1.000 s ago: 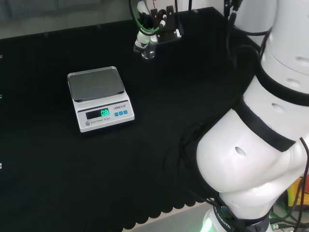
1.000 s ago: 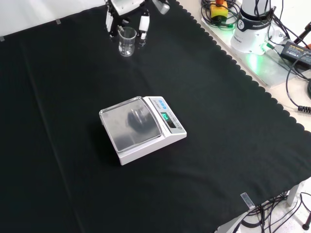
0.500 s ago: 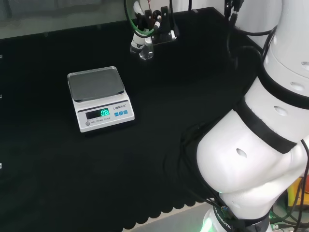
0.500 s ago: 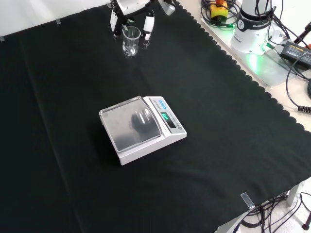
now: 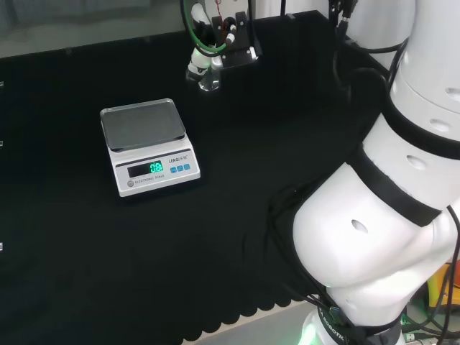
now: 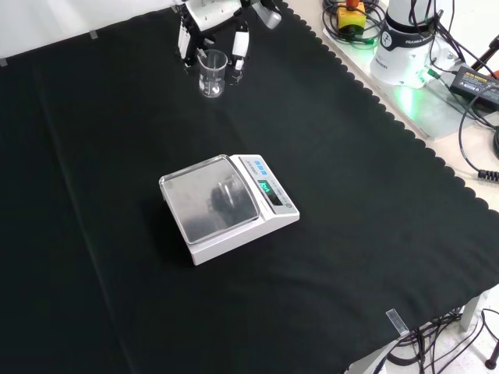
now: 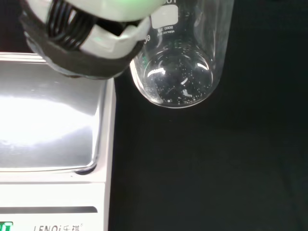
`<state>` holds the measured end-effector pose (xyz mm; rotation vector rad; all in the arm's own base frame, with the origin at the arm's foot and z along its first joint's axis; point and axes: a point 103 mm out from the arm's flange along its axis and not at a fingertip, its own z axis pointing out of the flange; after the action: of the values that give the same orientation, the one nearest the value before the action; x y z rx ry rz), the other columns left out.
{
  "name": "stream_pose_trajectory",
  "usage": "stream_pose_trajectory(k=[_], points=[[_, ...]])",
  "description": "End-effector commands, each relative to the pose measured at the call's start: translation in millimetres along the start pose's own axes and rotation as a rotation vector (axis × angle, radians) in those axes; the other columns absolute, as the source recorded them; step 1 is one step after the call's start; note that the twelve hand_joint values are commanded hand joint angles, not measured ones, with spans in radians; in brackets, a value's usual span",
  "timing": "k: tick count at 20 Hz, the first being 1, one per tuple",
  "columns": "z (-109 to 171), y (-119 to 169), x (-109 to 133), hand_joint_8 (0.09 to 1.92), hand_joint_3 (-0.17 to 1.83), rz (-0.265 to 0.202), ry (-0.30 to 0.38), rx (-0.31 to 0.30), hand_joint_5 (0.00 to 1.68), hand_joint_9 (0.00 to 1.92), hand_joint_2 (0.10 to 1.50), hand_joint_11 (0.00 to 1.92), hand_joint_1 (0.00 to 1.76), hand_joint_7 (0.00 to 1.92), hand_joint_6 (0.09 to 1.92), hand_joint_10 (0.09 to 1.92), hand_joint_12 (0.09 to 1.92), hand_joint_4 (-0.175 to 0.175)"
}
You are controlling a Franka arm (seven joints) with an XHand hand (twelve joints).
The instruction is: Put the beaker on the electronic balance.
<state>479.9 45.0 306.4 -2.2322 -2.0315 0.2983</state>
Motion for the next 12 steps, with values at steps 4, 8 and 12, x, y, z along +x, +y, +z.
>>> stream_pose_trajectory(k=[4, 8, 12], points=[[2.4, 23.6, 37.1, 0.57, 0.12, -0.063, 0.053, -0.008, 1.21, 1.58, 0.95, 1.7, 1.18, 1.31, 0.62, 0.09, 0.45, -0.148], [4.1, 37.1, 60.1, 0.57, 0.12, -0.09, 0.074, -0.006, 1.21, 1.58, 0.95, 1.7, 1.18, 1.31, 0.62, 0.09, 0.45, -0.148], [7.3, 49.8, 84.7, 0.57, 0.12, -0.131, 0.11, -0.004, 1.21, 1.58, 0.95, 1.7, 1.18, 1.31, 0.62, 0.09, 0.45, -0.148]])
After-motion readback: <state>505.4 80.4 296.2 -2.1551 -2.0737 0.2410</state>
